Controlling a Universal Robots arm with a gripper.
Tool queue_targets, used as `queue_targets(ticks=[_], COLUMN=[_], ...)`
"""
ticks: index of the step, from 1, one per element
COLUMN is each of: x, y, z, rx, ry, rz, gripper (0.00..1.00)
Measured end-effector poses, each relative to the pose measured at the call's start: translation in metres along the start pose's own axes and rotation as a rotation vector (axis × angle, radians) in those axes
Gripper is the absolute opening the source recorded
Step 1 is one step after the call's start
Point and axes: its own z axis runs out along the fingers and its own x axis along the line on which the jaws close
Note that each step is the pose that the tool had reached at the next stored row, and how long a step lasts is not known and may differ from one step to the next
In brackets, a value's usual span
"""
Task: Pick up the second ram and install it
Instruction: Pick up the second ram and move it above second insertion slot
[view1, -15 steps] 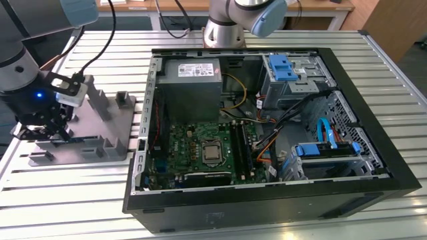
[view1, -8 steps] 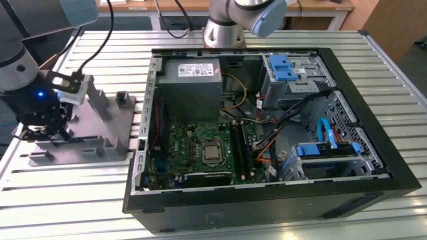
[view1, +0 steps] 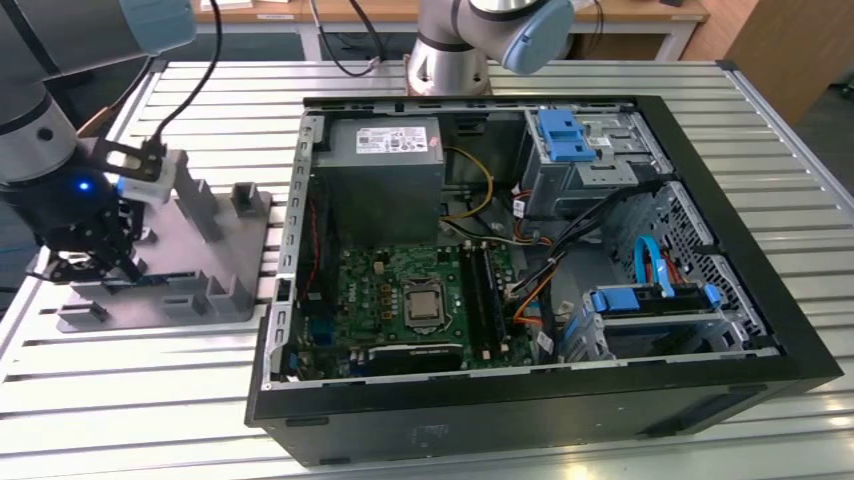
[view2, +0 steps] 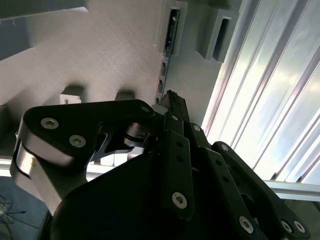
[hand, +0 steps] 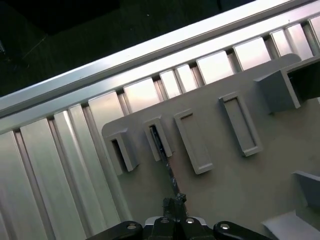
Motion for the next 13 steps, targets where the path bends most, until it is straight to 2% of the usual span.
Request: queue_targets(ticks=[13], x=[0.0], y=[0.0], z=[0.0], rx=[0.0052], ry=[0.0016], rz=[-0.118], gripper=[0.11])
